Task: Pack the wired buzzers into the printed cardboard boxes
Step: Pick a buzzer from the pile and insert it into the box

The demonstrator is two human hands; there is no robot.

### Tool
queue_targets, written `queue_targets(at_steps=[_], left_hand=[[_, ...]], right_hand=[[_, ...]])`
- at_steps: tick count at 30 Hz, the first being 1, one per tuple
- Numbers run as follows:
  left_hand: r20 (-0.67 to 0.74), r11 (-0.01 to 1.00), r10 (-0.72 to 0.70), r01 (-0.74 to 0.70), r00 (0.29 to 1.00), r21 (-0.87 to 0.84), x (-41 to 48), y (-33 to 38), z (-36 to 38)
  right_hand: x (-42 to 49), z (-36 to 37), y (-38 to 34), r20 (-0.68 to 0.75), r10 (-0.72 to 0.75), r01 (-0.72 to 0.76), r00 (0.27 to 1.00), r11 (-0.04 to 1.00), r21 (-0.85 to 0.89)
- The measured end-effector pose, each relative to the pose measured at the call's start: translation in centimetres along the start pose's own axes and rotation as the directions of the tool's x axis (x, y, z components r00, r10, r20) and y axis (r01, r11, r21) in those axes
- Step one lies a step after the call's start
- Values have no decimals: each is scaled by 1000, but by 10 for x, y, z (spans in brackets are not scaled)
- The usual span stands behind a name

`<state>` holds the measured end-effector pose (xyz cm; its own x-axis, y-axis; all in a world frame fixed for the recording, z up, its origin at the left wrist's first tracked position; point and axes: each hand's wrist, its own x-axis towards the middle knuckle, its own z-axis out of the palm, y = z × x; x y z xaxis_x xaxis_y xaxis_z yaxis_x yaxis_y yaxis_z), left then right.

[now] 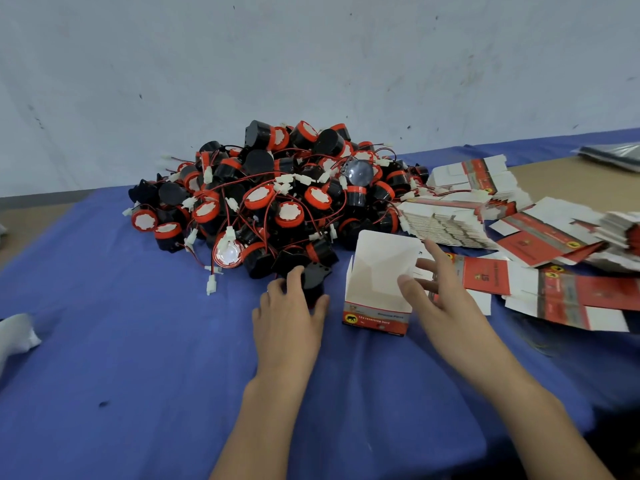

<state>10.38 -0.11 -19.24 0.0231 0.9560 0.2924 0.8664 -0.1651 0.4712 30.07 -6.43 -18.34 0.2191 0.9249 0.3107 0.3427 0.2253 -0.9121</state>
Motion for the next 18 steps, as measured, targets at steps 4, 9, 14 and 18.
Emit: queue_targets(at_steps=[4,9,14,18], left_hand=[[-48,991,-30,23,998,-131,2,3,0],[-102,675,-238,89,966,-732,1,3,-21],[-16,261,-460,119,888,-958,4,-24,-55],[-79,255,-539,74,839,-964,-3,-43,-75]], right_hand=[[2,1,0,51,39,-38,998,999,-25],[0,9,-10,154,19,-6,988,996,-86],[-2,25,-12,182,51,-34,982,995,-92],[-2,30,-19,-28,15,-19,999,989,-145]])
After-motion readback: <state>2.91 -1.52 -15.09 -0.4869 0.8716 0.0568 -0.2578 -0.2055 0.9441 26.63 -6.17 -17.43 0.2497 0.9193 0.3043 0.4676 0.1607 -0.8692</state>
